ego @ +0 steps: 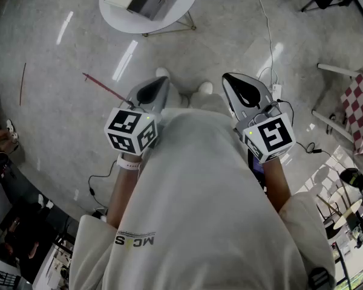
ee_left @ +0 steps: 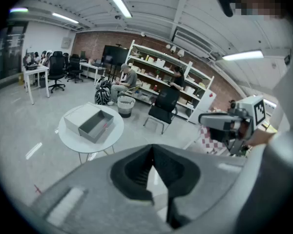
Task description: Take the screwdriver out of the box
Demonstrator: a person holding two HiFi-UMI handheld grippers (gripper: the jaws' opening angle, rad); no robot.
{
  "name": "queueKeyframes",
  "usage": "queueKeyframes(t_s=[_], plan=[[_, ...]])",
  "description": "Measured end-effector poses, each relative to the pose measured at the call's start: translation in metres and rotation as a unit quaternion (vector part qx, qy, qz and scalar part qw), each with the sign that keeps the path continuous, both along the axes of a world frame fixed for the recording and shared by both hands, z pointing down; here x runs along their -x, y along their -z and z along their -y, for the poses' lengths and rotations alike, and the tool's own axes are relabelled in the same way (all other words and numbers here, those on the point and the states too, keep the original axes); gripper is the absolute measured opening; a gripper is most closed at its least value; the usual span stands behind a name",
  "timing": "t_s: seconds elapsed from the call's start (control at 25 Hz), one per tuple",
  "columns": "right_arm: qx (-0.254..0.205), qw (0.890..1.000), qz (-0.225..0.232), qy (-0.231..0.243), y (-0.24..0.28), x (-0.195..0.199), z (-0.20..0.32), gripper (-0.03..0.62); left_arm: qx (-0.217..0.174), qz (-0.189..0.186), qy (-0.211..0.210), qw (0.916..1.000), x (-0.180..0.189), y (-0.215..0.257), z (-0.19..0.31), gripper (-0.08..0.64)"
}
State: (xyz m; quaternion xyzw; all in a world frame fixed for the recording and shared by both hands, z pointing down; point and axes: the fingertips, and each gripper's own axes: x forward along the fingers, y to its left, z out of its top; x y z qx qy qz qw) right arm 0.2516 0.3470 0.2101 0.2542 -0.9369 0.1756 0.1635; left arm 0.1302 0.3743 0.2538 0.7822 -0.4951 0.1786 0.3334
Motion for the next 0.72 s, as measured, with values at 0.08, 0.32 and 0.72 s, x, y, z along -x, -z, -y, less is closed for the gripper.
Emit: queueKeyframes(t_s=[0.08, 0.32, 0.72], plan=[[-0.003, 1.0, -0.004, 0.003, 0.001, 0.0, -0.004, 0.002, -0.001, 0.006, -0.012, 0.9999, -0.004, 0.005, -0.003, 0.0], [-0.019, 1.0, -0.003, 0.003, 0.011, 0.011, -0.017, 0.0, -0.01, -0.006, 0.0, 0.9999, 0.006, 0.019, -0.011, 0.0], [0.006, 1.0, 0.008, 0.012, -0.003, 0.037, -0.012, 0.0, 0.021, -0.026, 0.05, 0.9982, 0.048, 0.001, 0.006, 0.0]])
